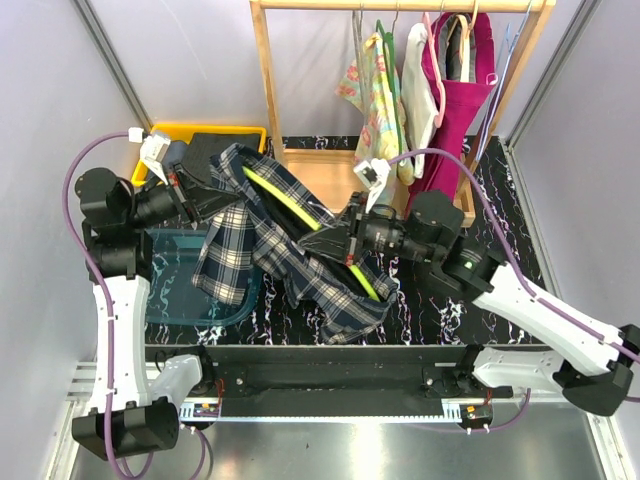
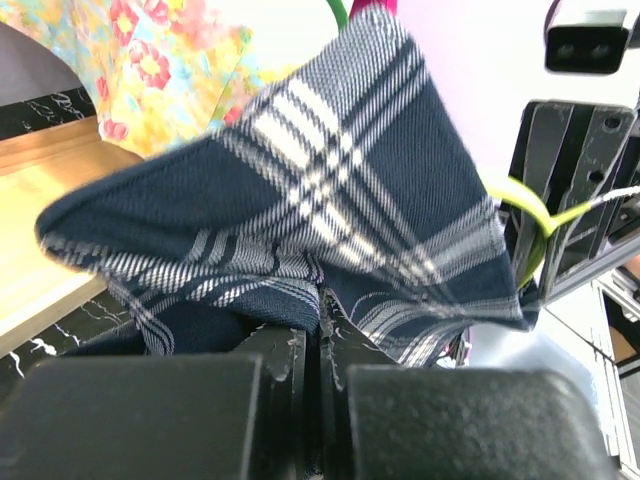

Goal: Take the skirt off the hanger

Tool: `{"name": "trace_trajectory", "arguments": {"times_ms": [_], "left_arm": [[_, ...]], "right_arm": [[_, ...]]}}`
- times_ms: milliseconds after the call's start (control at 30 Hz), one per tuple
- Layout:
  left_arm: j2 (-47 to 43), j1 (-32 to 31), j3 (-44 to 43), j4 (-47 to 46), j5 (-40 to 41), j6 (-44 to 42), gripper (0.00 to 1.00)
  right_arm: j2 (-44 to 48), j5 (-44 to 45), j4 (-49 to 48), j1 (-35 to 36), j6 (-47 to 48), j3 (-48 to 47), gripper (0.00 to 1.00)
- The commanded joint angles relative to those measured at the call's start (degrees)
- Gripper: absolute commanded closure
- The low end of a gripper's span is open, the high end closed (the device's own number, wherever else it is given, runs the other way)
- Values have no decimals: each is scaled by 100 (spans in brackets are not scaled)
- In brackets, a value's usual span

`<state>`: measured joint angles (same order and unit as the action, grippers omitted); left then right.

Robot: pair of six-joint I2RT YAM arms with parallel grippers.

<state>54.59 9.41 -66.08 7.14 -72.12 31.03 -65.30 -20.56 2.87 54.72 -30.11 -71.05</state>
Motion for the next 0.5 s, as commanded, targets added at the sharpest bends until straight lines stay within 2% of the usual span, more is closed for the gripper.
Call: {"name": "trace_trajectory", "arguments": {"times_ms": [0,167,467], "left_arm": [[-378,-176,-353,95,-804,-272,99],[-387,-185,-379,86,-663,-308,98],[-387,-185,-431,260,-505,-394,98]], "right_arm": [[657,1519,55,-102,671,-400,100],[1141,1599,556,-102,673,-831,100],[1906,1704,556,-93,461,-884,100]]}}
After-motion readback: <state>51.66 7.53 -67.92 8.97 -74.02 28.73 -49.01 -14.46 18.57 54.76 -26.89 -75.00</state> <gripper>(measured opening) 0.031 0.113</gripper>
